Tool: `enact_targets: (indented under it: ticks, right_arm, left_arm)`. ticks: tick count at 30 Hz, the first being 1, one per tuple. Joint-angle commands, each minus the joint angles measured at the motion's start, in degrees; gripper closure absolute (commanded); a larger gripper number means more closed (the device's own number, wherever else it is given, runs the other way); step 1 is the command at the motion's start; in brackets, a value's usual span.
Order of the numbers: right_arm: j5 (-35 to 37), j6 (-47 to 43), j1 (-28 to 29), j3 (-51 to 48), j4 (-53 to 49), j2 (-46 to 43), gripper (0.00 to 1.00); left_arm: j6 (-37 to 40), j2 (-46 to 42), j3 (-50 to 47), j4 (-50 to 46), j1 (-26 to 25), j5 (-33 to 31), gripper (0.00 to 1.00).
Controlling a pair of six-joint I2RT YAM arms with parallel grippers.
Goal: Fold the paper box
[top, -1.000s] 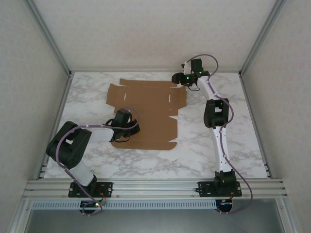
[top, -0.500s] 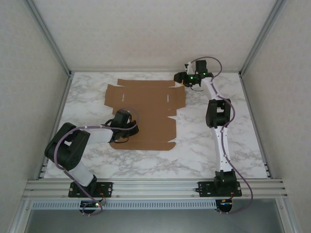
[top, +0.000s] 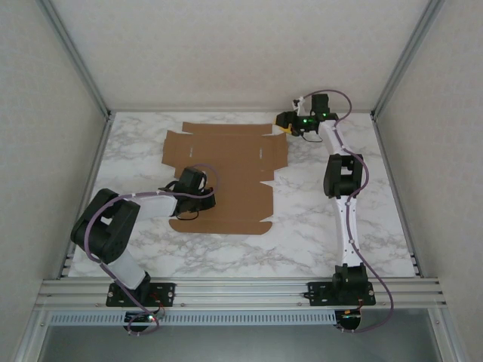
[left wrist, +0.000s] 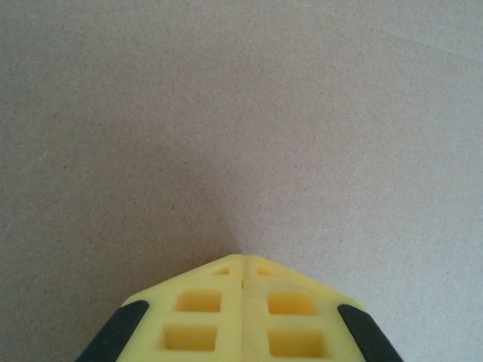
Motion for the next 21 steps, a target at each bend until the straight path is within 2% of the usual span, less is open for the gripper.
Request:
enact_targets:
  ticks: [1, 14, 17, 21]
  right_arm:
    - [-1.80, -1.14, 0.89, 0.98, -1.00, 0.78, 0.40]
    - [-1.41, 4.47, 3.24, 6.09, 3.78, 5.78, 0.53]
    - [0.05, 5.19, 3.51, 6.31, 4.75, 6.05, 0.61]
    - [1.95, 6.06, 3.58, 6.36, 5.85, 5.92, 0.79]
  left_arm:
    - [2.36, 4.02, -2.93, -13.65, -0.84, -2.86, 1.00]
    - [3.59, 3.65, -3.10, -14.67, -3.05, -6.29, 1.00]
    - [3.65, 3.76, -3.11, -14.49, -3.05, -6.33, 1.00]
    - [3.45, 3.08, -3.19, -14.21, -3.05, -6.34, 1.00]
